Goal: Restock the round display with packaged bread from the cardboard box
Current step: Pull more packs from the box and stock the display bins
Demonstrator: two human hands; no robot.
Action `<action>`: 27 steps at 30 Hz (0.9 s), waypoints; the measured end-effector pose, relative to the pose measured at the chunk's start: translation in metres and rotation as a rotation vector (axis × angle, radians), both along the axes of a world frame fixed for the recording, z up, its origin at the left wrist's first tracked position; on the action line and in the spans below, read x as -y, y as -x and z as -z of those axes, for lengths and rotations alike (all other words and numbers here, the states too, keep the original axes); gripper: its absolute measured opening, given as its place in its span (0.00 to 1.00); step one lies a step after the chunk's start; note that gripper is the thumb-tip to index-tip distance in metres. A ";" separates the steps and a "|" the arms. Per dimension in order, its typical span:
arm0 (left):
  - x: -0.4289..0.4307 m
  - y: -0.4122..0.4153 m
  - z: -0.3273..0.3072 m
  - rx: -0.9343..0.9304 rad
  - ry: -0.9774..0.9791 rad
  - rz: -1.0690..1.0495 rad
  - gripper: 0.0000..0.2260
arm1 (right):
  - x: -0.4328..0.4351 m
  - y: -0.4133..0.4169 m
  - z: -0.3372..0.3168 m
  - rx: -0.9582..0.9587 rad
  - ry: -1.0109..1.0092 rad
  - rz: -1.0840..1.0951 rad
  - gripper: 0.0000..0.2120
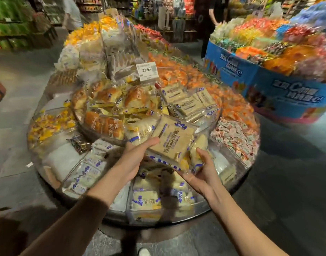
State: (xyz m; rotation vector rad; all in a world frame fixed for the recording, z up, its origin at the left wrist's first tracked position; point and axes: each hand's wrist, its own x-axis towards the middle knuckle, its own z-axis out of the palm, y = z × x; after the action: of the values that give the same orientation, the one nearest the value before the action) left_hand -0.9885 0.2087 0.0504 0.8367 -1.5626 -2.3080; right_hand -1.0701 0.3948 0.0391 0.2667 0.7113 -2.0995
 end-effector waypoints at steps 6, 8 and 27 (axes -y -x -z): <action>0.009 0.035 0.021 0.028 -0.143 0.196 0.58 | 0.000 0.034 0.012 -0.027 -0.118 -0.017 0.36; 0.008 0.047 0.033 0.040 -0.139 0.203 0.60 | -0.003 0.044 0.020 -0.047 -0.183 -0.006 0.42; -0.086 0.093 0.068 0.348 0.074 0.067 0.35 | -0.050 0.148 0.075 -0.194 -0.274 -0.322 0.47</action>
State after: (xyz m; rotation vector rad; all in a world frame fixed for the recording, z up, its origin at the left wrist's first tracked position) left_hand -1.0812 0.2947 -0.0178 1.2368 -1.8252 -2.2215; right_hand -1.2178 0.4447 -0.0361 0.0890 1.0851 -1.7354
